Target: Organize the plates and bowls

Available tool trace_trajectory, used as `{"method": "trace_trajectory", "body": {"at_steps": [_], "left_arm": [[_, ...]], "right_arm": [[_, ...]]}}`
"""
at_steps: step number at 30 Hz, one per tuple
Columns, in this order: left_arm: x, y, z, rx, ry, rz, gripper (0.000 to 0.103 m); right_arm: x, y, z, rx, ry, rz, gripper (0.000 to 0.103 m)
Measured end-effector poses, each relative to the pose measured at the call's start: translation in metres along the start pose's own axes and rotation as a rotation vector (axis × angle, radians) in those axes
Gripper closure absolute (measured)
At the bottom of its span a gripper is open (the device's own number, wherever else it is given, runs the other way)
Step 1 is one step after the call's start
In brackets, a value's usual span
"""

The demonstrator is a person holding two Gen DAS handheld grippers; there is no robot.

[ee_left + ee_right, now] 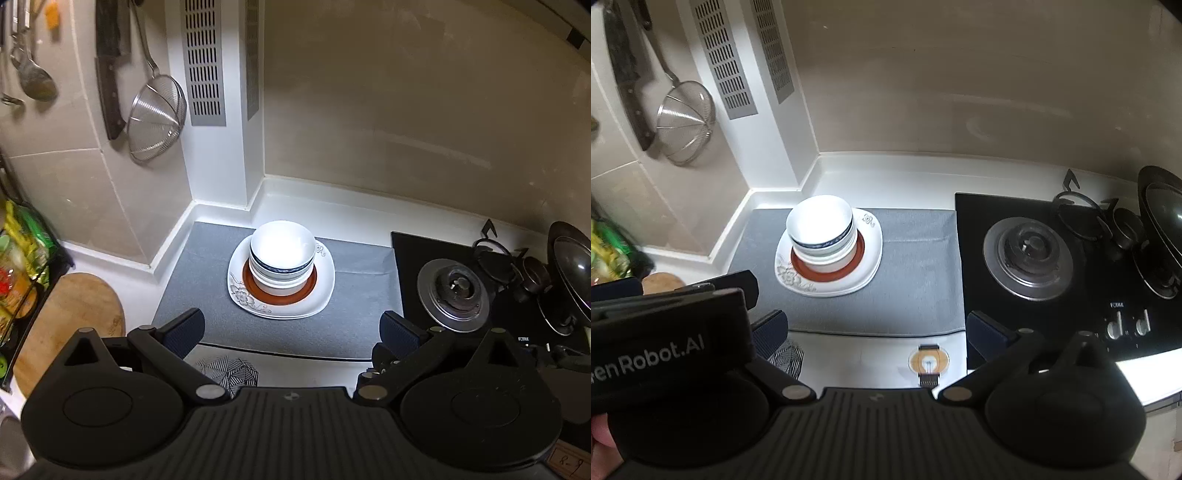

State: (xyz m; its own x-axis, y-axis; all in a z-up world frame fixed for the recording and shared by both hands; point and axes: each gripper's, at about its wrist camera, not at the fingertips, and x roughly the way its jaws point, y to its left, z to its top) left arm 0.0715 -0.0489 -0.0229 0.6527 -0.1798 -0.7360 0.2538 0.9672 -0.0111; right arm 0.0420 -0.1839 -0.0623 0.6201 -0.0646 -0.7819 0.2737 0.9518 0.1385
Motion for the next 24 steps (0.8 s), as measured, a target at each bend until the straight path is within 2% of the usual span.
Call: {"method": "trace_trajectory", "body": {"at_steps": [6, 9, 16, 24], "left_arm": [[-0.033, -0.021, -0.015, -0.005, -0.006, 0.090, 0.002], [-0.041, -0.026, -0.018, 0.001, -0.001, 0.111, 0.001], [-0.047, -0.035, -0.025, 0.016, 0.022, 0.142, 0.000], [-0.054, -0.038, -0.032, 0.023, 0.033, 0.139, 0.000]], "right_arm": [[-0.023, -0.011, -0.015, -0.005, 0.001, 0.034, 0.000], [-0.029, -0.014, -0.018, -0.018, -0.006, 0.041, 0.000], [-0.033, -0.020, -0.025, -0.019, 0.008, 0.059, 0.000], [-0.041, -0.022, -0.032, -0.028, 0.008, 0.070, 0.000]]}}
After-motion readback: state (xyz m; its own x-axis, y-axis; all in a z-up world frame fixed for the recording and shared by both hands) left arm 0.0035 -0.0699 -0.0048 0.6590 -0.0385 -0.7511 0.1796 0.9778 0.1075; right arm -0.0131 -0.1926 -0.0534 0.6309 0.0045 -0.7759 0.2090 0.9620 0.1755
